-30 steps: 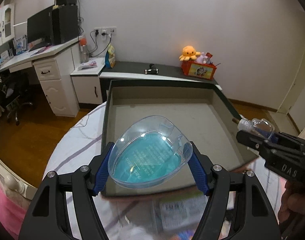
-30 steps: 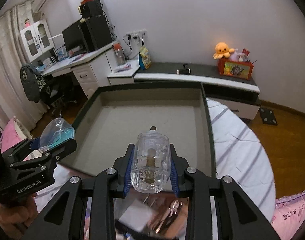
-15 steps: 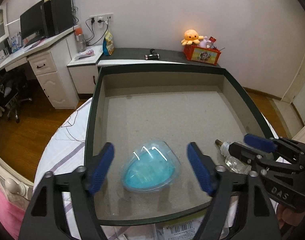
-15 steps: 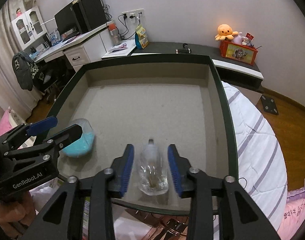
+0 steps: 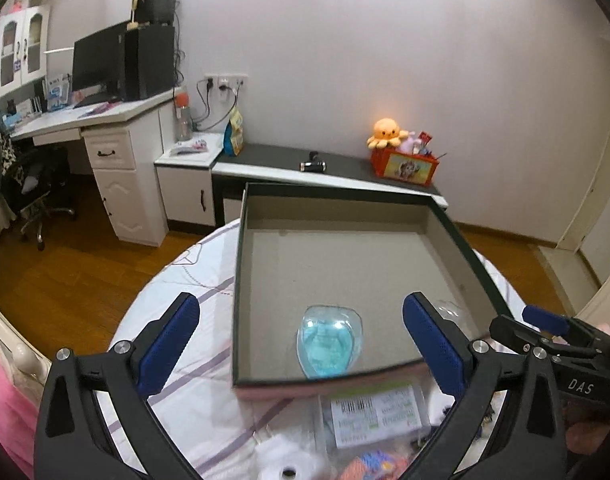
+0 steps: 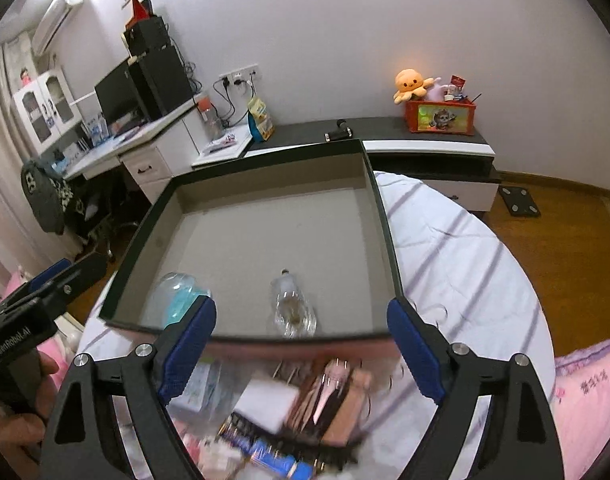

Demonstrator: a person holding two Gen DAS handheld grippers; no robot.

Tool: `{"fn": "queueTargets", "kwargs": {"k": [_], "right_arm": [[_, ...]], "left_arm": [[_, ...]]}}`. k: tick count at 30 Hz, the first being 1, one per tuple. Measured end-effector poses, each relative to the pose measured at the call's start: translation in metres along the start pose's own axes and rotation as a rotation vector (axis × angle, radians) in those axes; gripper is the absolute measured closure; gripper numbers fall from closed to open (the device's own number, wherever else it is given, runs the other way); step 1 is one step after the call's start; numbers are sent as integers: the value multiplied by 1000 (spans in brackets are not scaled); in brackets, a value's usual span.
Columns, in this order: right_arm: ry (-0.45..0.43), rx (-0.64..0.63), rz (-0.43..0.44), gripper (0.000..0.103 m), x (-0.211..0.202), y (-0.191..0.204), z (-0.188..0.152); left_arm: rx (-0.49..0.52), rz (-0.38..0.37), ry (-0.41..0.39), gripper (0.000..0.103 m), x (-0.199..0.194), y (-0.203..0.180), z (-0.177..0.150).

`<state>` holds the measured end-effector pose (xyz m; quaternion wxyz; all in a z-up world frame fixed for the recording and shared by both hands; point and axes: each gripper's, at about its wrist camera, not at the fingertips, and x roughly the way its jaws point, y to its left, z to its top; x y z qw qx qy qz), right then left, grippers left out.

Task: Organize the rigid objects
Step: 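Lower the blue dish and clear bottle into the pink box and release both, then grasp the white dispenser with the left tool while the right tool grasps the white bunny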

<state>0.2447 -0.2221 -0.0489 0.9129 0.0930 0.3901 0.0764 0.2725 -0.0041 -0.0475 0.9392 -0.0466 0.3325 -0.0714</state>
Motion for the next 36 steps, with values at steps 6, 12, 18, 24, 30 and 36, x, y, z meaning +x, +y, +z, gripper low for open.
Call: {"fn": "queueTargets", "kwargs": {"k": [6,12,18,24,30,36], "right_arm": [[-42,-1,-2,14,-37,8,-26],[-94,-10,-10,14,-82,20,-58],[-134,-18,-27,14,-118,30,-89],[-158,-26,-50,14,-143,37,-117],[-154,-40,-66,14,-146,42,-130],[-155,-44,-61,14,-144,47,-133]], "left_arm": [[32,5,-37,0,-40,1,-20],[31,19,-56,0,-83,-2,-51],[28,30,-83,0,-127,-9,-82],[20,27,-92,0,-155,-13,-108],[0,21,-88,0,-164,-10,-130],[-19,-45,-80,0,-165,9,-130]]}}
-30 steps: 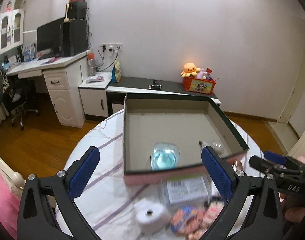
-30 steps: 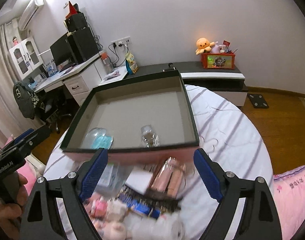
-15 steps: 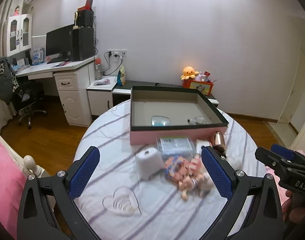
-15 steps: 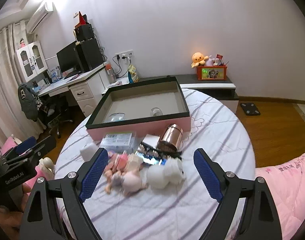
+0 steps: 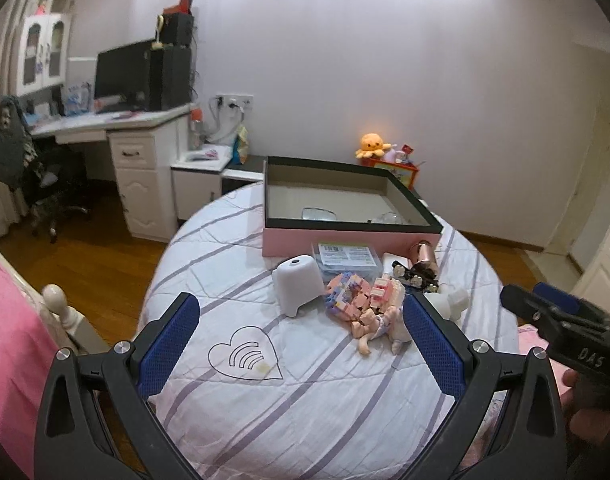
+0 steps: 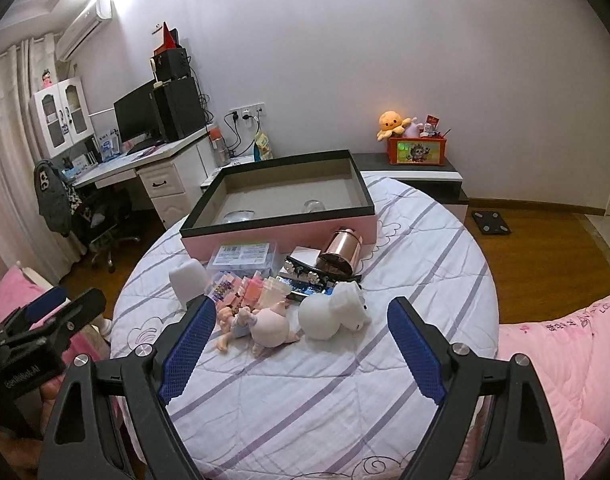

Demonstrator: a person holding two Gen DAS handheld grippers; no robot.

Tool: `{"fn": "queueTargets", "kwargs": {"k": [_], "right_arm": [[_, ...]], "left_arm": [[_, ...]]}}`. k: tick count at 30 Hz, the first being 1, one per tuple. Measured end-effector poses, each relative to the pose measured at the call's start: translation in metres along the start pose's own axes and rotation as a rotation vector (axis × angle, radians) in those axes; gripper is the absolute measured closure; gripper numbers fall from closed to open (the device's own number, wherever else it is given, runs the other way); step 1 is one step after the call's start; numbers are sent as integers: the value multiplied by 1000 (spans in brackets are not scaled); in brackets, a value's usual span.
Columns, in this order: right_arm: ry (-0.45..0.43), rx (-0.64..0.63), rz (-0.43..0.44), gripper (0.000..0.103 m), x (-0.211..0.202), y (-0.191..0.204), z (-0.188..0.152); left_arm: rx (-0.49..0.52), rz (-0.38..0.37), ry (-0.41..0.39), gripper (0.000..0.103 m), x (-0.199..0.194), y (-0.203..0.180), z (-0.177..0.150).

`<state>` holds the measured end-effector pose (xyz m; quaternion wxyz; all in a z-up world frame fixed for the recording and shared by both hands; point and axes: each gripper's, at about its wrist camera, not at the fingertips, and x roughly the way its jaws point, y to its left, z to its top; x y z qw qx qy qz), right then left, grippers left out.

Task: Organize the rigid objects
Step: 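Grasp the white dispenser with the left tool while the right tool grasps the white bunny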

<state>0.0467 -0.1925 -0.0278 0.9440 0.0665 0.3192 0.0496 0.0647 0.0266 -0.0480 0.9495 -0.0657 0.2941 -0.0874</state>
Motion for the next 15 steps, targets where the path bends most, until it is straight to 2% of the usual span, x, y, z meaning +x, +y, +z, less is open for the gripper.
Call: {"fn": "queueTargets", "kwargs": {"k": [4,9,15], "right_arm": [[15,-14,12,14,4,3,-1],[28,-37,12,14,9,3,-4],[49,-20,-8,14,19,-4,-7]], "left_arm": [[6,-45,30,0,6,22,13],[45,36,15,0,2,34,18],[81,71,17,0,10,8,-3]]}}
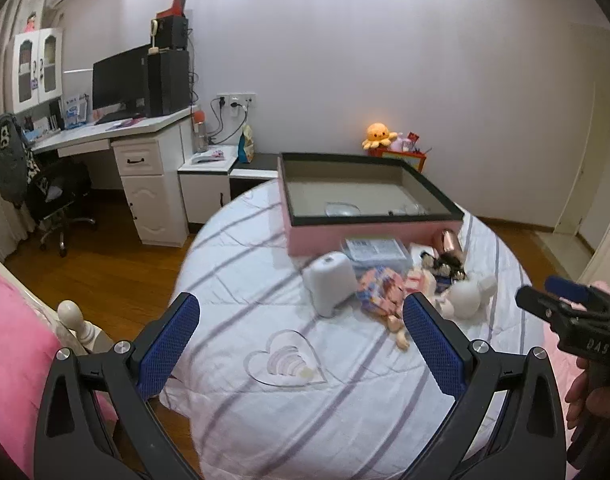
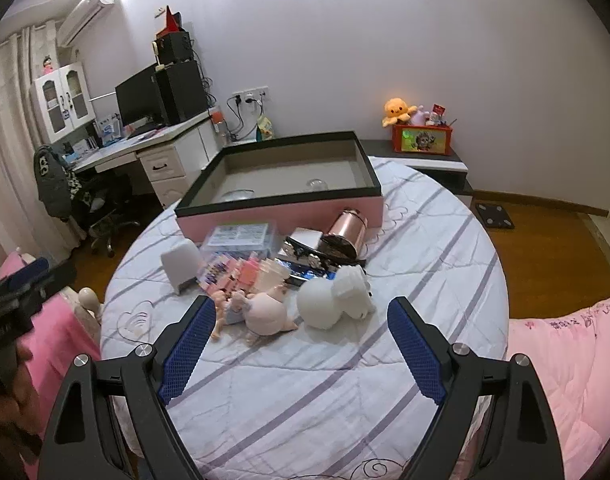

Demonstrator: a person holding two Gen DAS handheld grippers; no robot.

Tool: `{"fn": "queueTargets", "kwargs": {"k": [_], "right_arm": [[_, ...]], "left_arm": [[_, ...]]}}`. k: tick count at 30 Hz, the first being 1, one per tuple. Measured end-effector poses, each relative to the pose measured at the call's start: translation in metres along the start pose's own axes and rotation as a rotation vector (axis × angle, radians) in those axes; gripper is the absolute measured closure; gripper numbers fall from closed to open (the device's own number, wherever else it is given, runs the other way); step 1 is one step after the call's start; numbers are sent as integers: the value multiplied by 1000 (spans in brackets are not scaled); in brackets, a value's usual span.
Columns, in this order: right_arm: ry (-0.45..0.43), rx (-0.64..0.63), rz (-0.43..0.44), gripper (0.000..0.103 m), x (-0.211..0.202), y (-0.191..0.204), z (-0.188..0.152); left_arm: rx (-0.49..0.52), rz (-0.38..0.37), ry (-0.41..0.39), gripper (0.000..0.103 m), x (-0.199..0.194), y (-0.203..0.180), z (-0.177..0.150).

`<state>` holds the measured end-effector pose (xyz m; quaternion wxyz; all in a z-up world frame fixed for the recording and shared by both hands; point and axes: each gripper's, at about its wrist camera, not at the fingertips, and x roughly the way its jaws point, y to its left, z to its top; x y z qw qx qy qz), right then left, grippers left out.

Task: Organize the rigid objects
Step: 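Grasp the white dispenser with the left tool while the right tool grasps the white bunny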

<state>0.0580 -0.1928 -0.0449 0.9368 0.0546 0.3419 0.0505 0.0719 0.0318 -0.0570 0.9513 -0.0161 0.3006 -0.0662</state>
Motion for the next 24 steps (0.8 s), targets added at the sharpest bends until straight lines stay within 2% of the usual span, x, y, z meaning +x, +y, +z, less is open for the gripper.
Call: {"fn": "queueTargets", "kwargs": {"k": [9,16,24], "right_arm": [[41,1,-14,14,20,-6,-1],[90,4,-28,14,48,-11,2],[139,28,-45,14,78,-23,4]], "left_arm": [[31,18,12,0,19,-19,2],[34,8,64,0,50,-19,4],[-6,22,125,0,94,-10,4]]}}
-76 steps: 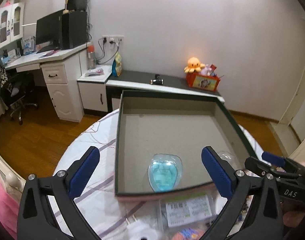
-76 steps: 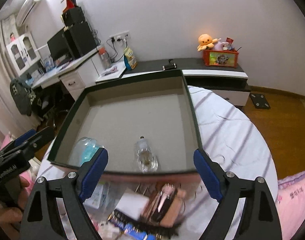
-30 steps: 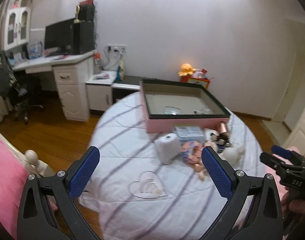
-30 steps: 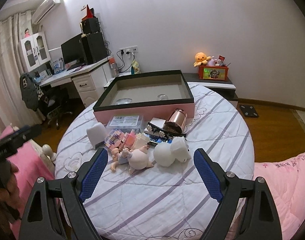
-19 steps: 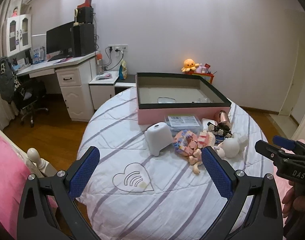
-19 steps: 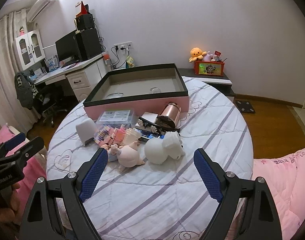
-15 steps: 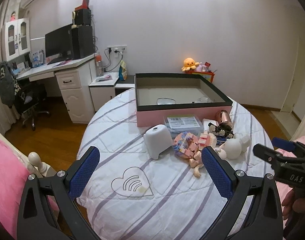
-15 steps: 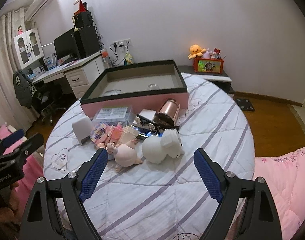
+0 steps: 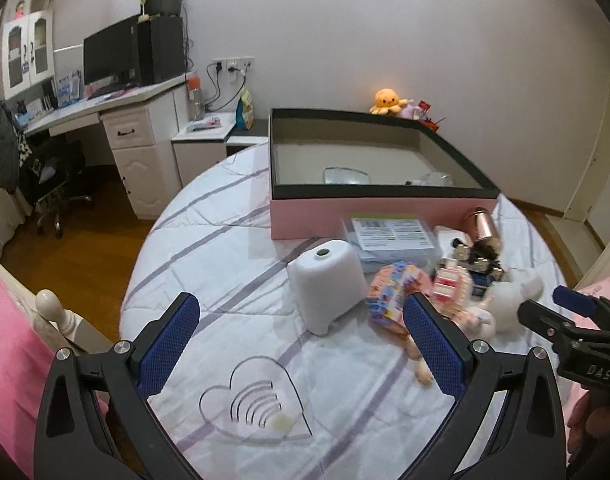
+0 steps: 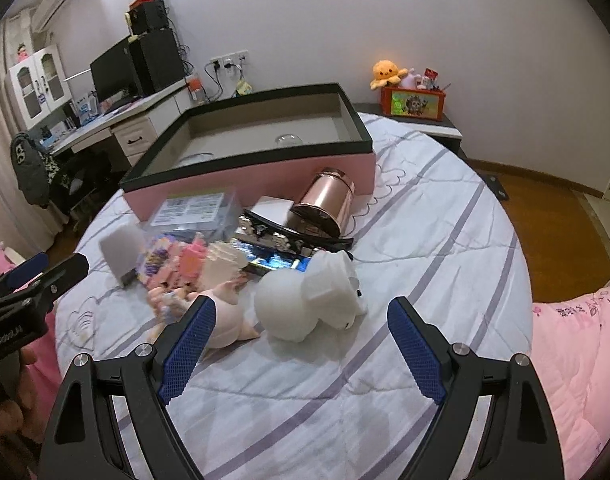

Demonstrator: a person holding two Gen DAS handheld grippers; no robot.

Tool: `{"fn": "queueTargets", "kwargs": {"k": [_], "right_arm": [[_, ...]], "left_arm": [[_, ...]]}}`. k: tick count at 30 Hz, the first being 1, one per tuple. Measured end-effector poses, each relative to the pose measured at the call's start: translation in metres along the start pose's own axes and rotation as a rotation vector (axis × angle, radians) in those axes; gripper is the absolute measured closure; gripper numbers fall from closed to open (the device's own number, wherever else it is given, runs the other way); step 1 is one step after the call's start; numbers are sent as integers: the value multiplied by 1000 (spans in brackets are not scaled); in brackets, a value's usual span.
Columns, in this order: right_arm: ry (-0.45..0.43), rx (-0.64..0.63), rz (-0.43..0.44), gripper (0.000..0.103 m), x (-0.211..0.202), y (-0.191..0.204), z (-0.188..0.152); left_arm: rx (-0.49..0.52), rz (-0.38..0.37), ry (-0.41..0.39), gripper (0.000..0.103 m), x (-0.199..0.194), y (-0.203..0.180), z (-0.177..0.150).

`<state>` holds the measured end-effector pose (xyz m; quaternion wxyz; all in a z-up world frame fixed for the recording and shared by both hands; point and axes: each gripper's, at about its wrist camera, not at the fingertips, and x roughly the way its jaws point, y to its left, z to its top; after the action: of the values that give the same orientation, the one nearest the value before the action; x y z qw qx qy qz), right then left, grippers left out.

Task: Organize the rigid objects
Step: 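Grasp the white dispenser with the left tool while the right tool grasps the white bunny, then place the white dispenser and white bunny into the pink box and release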

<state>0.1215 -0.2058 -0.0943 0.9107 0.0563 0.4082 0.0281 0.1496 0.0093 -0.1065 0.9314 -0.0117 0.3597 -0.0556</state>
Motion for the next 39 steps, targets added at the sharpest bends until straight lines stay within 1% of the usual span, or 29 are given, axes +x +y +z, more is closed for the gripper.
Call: {"fn": "queueTargets", "kwargs": {"k": [7,10,12,13,14,15,16,17,18,19,20,21,26,31,36,39], "right_arm": [[49,0,6,14,27,-5,5],[70,-5,9,15,40,-7,7],[76,-12,12,18,46,-9,7],[81,-15,20,23,49,-10,7],[83,-24,24,25,50,-9,7],[79,-32,25,25,49,-9,7],[79,-40,26,25,49,-8,7],[79,-44,31,25,48,-8,6],[77,-43,38,25,46,-9,5],[76,-37,43,25,44,-11,4],[76,-32,47,25,43,-13,3],[75,-27,51,25,41,-14,2],[62,-6,70,25,29,-19,1],[35,7,81,25,16,-20,5],[9,-7,106,25,7,-14,15],[-17,-29,123,25,2,-6,30]], "left_arm": [[-2,6,70,0,41,0,2],[-8,0,79,0,51,0,5],[-14,2,89,0,59,0,7],[-18,1,101,0,64,1,9],[-20,-8,114,2,67,2,9],[-32,-39,132,9,72,4,8],[-44,-65,134,13,72,5,7],[-51,-85,137,20,72,6,7],[-44,-97,135,29,71,5,7],[-32,-110,131,34,69,3,5],[-29,-125,128,43,68,2,5],[-30,-137,130,44,66,1,4],[-33,-140,125,44,59,4,1],[-42,-125,110,44,48,9,1],[-44,-102,77,44,32,16,9],[-41,-100,55,44,25,17,19]]}}
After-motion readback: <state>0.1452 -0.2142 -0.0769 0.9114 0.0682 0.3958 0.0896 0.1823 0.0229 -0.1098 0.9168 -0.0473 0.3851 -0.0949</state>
